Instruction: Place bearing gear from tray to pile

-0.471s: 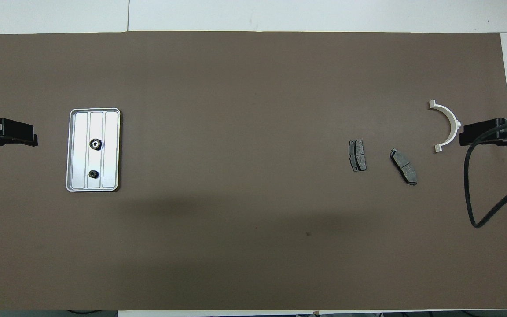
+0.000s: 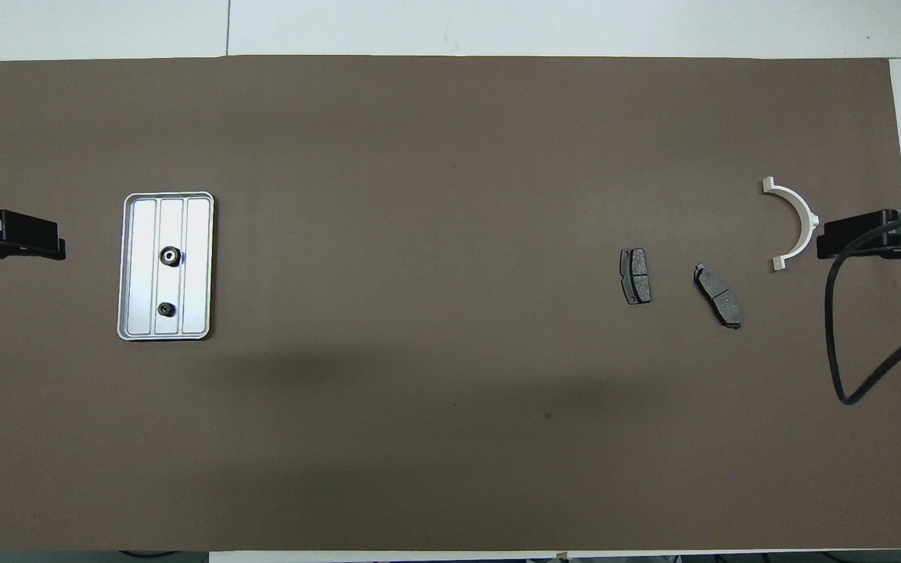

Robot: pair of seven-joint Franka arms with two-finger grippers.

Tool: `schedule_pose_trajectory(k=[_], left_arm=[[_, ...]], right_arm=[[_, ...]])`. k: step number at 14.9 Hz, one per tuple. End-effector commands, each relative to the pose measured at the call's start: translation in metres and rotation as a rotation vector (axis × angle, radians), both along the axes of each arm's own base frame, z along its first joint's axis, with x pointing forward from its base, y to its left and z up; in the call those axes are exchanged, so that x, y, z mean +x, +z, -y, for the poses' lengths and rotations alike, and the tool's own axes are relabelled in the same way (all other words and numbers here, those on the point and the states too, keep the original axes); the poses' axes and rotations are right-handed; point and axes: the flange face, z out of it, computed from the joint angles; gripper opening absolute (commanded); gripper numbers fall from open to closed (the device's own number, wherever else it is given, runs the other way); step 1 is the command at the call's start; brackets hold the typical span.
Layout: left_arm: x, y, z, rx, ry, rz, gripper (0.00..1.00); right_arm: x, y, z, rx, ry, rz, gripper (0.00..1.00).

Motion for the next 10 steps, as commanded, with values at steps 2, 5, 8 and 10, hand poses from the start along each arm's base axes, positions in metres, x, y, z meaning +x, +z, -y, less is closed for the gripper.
schedule_pose_trajectory(k=[2,5,8,10], left_arm=[[-0.006,0.001,-0.009,0.0,0.028,-0.003,1.0],[-0.002,0.001,-0.009,-0.001,0.024,0.03,0.96],[0.007,-0.008,-0.018,-0.002,0.038,0.097,0.91],[0.018,-0.025,-0.025,-0.002,0.048,0.127,0.86]], right_arm=[[-0.002,0.001,0.002,0.003,-0.021,0.007,1.0],[-0.003,0.001,0.001,0.001,-0.017,0.004,1.0],[-0.003,0.001,0.002,0.003,-0.015,0.004,1.0],[-0.003,0.001,0.002,0.003,-0.014,0.004,1.0]])
